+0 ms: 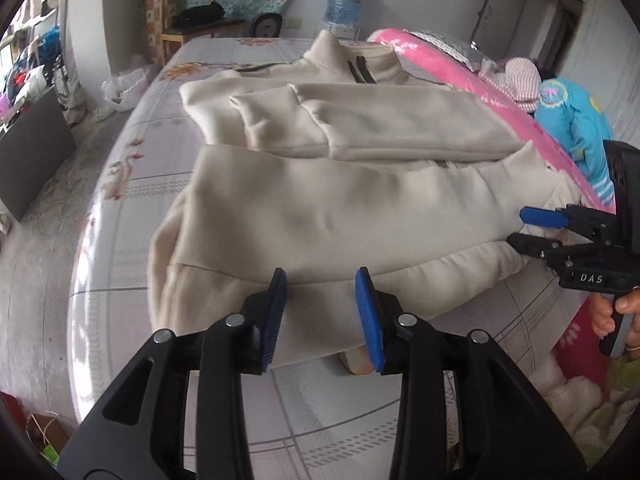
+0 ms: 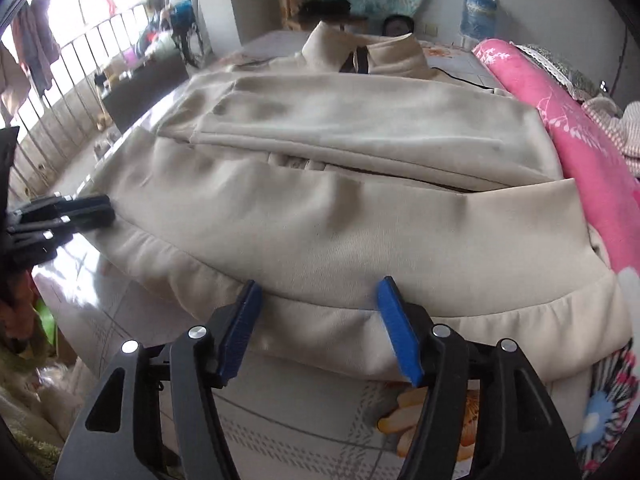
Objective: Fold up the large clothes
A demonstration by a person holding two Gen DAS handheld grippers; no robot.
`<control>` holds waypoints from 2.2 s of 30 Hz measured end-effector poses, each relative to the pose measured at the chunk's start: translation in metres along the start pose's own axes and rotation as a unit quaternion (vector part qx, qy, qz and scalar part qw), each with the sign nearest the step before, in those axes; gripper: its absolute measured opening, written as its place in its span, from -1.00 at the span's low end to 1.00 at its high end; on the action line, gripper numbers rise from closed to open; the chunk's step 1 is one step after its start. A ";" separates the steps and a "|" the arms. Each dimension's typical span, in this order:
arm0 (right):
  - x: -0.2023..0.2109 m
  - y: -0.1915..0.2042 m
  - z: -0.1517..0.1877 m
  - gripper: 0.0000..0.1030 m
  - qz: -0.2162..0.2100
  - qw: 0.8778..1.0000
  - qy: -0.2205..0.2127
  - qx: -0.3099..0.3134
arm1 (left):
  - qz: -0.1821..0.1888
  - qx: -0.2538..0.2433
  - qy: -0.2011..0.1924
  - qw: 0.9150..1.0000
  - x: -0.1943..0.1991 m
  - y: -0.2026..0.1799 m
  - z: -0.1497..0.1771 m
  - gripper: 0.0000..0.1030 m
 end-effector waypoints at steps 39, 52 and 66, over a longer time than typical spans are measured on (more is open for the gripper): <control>0.000 -0.068 0.019 0.81 0.068 0.985 -0.011 -0.156 | -0.093 -0.012 0.055 0.994 -0.043 -0.049 -0.022 0.84; 0.006 -0.067 0.016 0.88 0.043 0.986 -0.002 -0.158 | -0.106 0.020 0.059 0.992 -0.042 -0.049 -0.021 0.85; 0.009 -0.058 -0.016 0.88 0.028 0.988 -0.003 -0.150 | -0.106 0.025 0.064 0.992 -0.042 -0.049 -0.021 0.85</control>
Point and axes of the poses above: each gripper's, at about its wrist camera, not at the fingertips, and x roughly against the way its jaws point, y to its left, z to its underside, the point moved 4 cm from there along -x, roughly the way its jaws point, and after that the axes turned 11 degrees about y, right-handed, at the moved point
